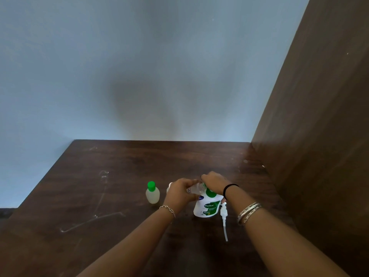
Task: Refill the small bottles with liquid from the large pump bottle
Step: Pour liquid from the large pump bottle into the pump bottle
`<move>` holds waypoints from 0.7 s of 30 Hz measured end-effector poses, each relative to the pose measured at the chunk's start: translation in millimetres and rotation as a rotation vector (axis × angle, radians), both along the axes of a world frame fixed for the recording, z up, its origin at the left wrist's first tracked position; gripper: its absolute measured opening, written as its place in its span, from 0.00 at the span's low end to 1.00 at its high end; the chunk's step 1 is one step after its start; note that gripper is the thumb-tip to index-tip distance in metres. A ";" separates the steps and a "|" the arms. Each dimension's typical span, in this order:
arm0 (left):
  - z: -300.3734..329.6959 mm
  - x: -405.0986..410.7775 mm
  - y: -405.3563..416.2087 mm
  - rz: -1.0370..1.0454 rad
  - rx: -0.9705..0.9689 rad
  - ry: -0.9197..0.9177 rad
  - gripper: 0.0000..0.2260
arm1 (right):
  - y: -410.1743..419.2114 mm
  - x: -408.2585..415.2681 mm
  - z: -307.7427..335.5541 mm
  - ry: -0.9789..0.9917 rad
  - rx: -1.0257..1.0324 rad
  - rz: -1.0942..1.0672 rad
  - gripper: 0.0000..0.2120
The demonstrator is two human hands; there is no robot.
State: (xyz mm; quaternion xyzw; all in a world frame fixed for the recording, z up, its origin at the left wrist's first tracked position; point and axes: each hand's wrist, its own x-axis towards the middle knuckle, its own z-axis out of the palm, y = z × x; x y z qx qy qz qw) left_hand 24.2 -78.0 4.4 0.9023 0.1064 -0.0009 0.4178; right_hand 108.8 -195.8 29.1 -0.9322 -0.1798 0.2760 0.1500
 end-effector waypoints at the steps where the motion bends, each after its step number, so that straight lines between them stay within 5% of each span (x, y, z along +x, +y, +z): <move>1: 0.3 -0.2 -0.4 0.000 -0.001 -0.003 0.26 | -0.1 -1.0 4.0 0.018 -0.001 0.007 0.16; 10: -1.6 0.2 1.1 0.002 -0.003 0.018 0.26 | 0.7 -0.3 -8.8 -0.001 0.164 -0.193 0.11; 16: 1.0 1.6 1.1 0.006 -0.002 -0.025 0.26 | -1.1 -0.5 9.1 0.140 0.148 -0.127 0.14; 21: -2.5 1.7 2.1 0.011 0.006 -0.010 0.26 | 0.2 4.2 -11.8 -0.002 0.107 -0.131 0.12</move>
